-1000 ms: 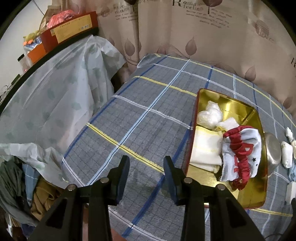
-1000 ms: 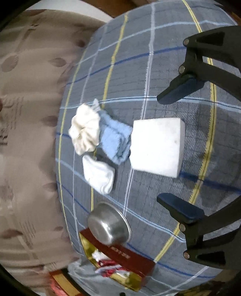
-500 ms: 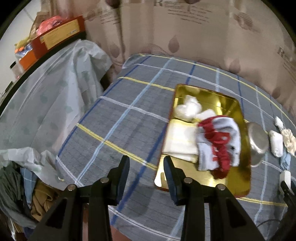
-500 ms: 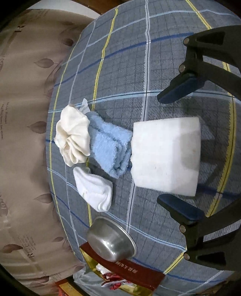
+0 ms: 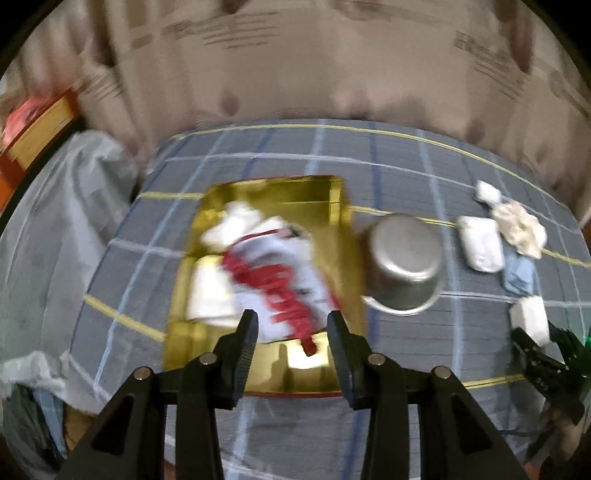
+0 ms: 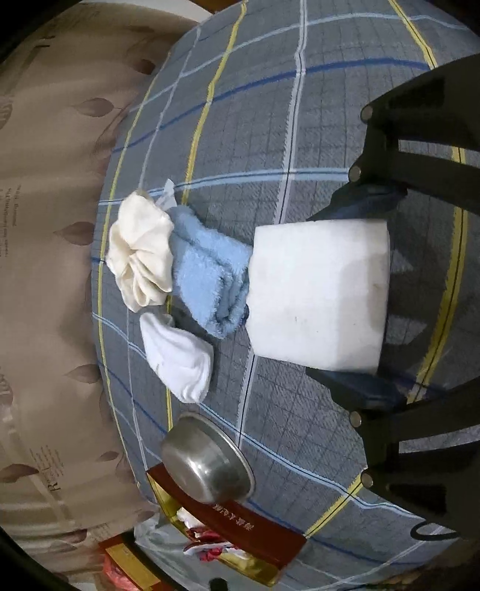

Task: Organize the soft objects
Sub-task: 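Grasp the white socks with the left tool while the right tool holds the foam block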

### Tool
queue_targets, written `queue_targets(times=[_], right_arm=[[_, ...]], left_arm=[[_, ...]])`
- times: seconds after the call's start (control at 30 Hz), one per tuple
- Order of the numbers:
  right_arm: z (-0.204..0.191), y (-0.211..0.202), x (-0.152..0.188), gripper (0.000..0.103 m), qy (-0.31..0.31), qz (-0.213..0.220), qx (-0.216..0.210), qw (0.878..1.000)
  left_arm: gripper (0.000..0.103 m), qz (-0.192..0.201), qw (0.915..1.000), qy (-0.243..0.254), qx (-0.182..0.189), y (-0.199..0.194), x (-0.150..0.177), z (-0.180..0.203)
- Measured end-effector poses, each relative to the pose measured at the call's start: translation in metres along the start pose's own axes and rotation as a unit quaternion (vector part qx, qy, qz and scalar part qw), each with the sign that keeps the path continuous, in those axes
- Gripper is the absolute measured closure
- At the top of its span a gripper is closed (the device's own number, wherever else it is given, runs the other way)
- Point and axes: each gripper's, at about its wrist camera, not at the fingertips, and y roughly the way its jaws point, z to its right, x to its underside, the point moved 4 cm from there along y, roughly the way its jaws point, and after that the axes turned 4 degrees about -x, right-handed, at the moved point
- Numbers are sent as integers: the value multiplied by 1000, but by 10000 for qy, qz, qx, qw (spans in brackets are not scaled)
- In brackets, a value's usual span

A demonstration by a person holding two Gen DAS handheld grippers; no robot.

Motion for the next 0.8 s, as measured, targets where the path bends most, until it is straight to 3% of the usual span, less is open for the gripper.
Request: queue_targets(times=[0.23,0.43,0.63,0.8], right_arm=[[42,-15,4,37,69,168,555,9983],[103,-24,3,37,424,295,1165,9919],[136,-21,1,37,724,377,1313,9880],[143,-17,4,37,886,342,1165,9886]], left_arm=[[62,63,9979,525,366,-7,-12,63],[61,39,9939,915,606,-7,-20,109],[59,-88,9906,963,963,3,-39,149],[56,-267,9854,1097,1275,14,-54,186]])
